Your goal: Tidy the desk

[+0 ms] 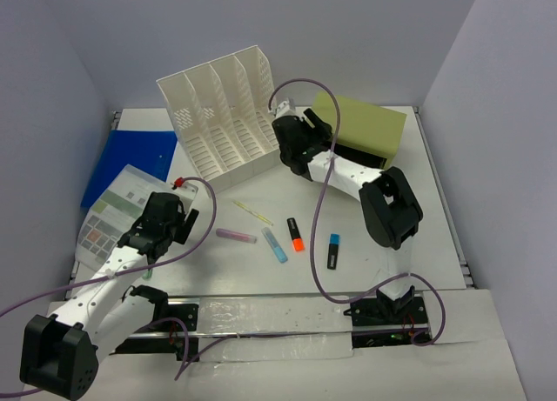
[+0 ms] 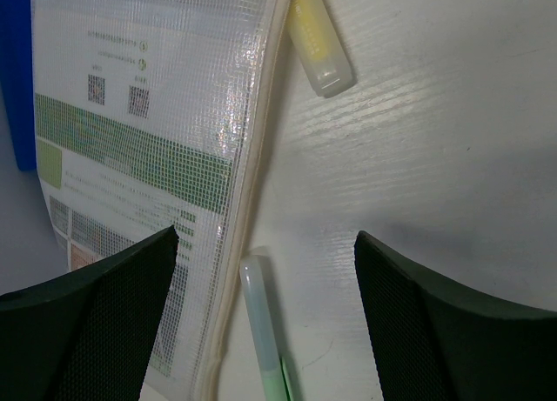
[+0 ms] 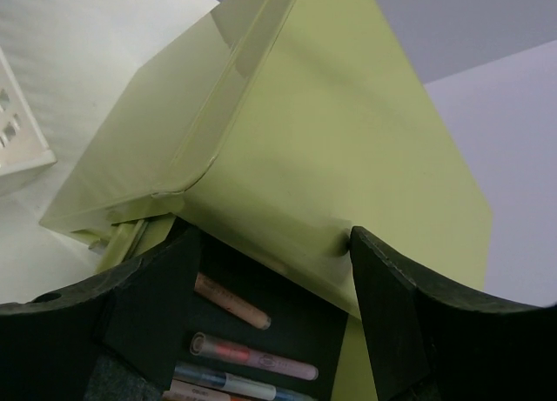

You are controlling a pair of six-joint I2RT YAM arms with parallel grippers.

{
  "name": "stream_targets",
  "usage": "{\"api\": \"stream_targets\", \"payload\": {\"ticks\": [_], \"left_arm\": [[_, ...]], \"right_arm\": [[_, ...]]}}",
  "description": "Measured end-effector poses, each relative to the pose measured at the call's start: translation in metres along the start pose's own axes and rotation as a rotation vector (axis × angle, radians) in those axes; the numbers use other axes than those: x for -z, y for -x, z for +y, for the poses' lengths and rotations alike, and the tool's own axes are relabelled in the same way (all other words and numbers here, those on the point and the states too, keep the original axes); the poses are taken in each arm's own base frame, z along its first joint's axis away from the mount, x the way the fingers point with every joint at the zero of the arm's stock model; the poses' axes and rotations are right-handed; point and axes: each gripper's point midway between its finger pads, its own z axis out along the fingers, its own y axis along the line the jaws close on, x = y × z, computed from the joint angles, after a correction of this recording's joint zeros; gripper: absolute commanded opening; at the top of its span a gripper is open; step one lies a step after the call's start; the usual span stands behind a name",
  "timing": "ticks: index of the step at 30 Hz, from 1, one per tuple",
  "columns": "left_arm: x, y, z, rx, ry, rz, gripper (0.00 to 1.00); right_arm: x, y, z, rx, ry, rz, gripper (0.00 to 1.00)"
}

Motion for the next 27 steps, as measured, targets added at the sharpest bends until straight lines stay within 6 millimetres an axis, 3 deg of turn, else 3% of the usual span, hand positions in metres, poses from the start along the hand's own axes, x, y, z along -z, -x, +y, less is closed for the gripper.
{"api": "stream_targets", "payload": {"ticks": [10,13,16,19,22,24,27], "left_arm": [[-0.001,-0.001,-0.001,-0.004,-0.003,0.008,0.89],[-0.001,-0.002,-0.001,-0.004,-0.003,0.01,0.92],[-0.002,-0.002,0.0,-0.002,-0.002,0.012,0.93],[-0.007,-0.006,0.005,0.024,0.003,0.031,0.91],[-0.016,-0.023,0.017,0.081,0.01,0.099,0.91],[-0.019,-0.033,0.03,0.139,0.009,0.137,0.9],[-0.018,-0.032,0.06,0.236,0.043,0.137,0.9]], "right_arm": [[0.011,-0.007,-0.003,0.018,-0.013,-0.004,0.76],[0.032,0.007,-0.002,0.014,0.018,-0.048,0.76],[0.073,0.035,0.006,-0.021,0.096,-0.14,0.79],[0.129,0.069,0.036,-0.115,0.339,-0.277,0.79],[0.18,0.093,0.071,-0.189,0.64,-0.376,0.76],[0.197,0.097,0.093,-0.211,0.789,-0.381,0.72],[0.2,0.084,0.134,-0.191,0.933,-0.307,0.68]]}}
